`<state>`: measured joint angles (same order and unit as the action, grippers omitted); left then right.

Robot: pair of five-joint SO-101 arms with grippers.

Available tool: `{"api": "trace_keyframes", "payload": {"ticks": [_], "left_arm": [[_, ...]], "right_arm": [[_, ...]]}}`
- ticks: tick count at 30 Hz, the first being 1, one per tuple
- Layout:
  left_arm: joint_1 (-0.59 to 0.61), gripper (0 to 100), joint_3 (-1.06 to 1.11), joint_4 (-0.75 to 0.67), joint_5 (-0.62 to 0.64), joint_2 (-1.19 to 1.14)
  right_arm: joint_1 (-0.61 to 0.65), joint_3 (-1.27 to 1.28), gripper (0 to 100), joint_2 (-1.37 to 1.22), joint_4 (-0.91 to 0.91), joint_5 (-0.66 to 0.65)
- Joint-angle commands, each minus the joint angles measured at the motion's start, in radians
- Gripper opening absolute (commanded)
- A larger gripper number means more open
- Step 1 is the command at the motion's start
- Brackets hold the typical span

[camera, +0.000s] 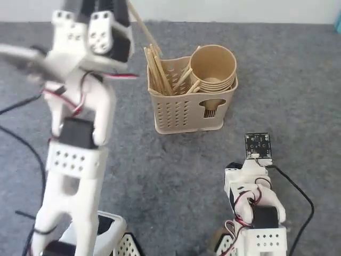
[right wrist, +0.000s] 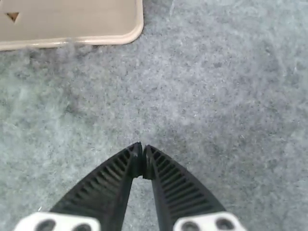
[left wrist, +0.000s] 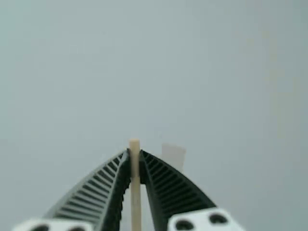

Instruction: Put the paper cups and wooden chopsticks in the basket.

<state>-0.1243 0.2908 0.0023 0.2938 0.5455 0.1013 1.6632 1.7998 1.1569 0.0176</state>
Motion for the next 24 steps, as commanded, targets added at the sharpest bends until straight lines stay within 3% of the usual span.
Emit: {"api": "trace_keyframes", "payload": {"ticks": [1, 5, 14, 17, 20, 24], "left_arm": [[-0.040, 1, 0.022, -0.009, -0.049, -0.025], [-0.098, 1, 0.077, -0.011, -0.161, -0.058], [-0.118, 2, 0.120, -0.005, -0.175, -0.095], [-0.114, 14, 0.116, 0.048, -0.176, -0.091], [-0.100, 29, 0.088, 0.195, -0.169, -0.089], [-0.083, 35, 0.033, 0.364, -0.169, -0.072]], "right_arm": [[0.004, 0.020, 0.8, 0.016, -0.002, -0.023], [0.004, 0.020, 0.8, 0.016, -0.002, -0.023], [0.004, 0.020, 0.8, 0.016, -0.002, -0.025], [0.004, 0.020, 0.8, 0.016, -0.002, -0.025], [0.004, 0.020, 0.8, 0.016, -0.004, -0.025], [0.004, 0.020, 0.8, 0.016, -0.004, -0.025]]}}
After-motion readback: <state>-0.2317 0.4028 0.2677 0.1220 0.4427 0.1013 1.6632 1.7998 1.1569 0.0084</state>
